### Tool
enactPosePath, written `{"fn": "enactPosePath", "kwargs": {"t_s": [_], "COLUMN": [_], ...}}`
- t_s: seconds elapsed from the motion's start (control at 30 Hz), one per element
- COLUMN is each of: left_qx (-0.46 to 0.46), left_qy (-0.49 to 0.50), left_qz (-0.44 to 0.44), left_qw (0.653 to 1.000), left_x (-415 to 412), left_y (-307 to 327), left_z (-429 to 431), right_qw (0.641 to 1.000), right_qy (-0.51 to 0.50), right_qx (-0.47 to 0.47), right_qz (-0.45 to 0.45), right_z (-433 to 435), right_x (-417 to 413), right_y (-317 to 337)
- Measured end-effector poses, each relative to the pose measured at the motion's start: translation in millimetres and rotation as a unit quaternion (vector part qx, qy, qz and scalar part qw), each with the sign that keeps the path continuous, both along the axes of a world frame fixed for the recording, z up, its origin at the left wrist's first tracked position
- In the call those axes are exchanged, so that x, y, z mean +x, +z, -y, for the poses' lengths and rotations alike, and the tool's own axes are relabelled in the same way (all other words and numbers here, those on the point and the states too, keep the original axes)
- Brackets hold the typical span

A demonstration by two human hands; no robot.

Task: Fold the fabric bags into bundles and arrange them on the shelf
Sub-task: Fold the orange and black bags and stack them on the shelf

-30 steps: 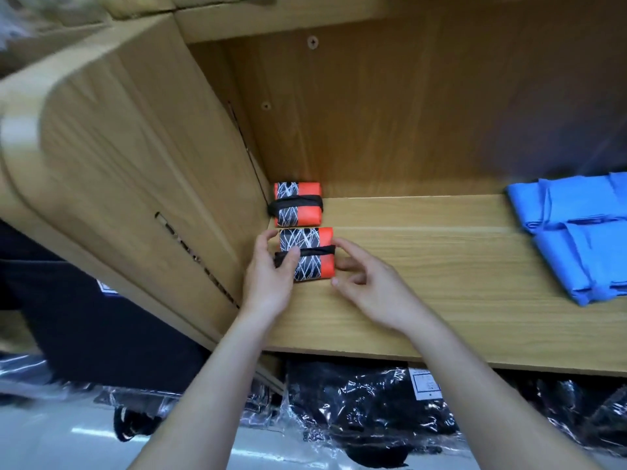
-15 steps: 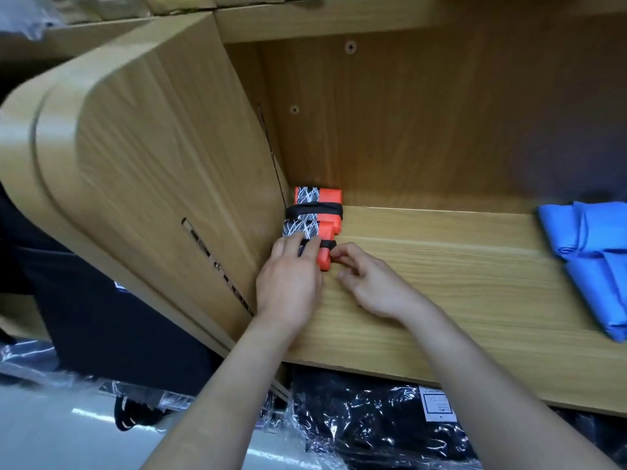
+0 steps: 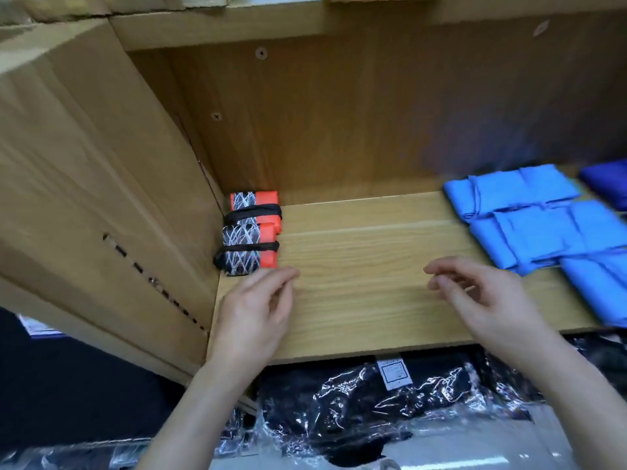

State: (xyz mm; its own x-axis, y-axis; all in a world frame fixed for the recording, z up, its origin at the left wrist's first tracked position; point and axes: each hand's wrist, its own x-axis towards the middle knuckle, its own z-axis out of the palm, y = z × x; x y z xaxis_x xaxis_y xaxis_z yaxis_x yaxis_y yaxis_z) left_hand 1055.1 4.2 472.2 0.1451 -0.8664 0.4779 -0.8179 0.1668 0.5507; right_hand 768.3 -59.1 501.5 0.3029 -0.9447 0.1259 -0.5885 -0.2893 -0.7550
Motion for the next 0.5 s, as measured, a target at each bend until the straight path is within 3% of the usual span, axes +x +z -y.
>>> {"fn": "enactPosePath", "kwargs": {"t_s": [0.23, 0.37, 0.5], "left_qx": [0.009, 0.077, 0.126], "left_qy": [-0.17, -0.244, -0.305], "left_qz": [-0.033, -0.066, -0.044], "left_qw": [0.985, 0.965, 0.943], "left_x": [-85, -149, -227], "left_y": [-7, -22, -37], "left_z": [2, 3, -5], "right_qw": [0.972, 0.944, 0.915], "right_qy": [-0.137, -0.231, -0.328], "right_qx": [-0.082, -0.033, 0.047], "right_qz": [-0.17, -0.232, -0.229], "right_z": [-66, -116, -172], "right_x": [-112, -177, -250], "right_y": [0, -11, -41]}}
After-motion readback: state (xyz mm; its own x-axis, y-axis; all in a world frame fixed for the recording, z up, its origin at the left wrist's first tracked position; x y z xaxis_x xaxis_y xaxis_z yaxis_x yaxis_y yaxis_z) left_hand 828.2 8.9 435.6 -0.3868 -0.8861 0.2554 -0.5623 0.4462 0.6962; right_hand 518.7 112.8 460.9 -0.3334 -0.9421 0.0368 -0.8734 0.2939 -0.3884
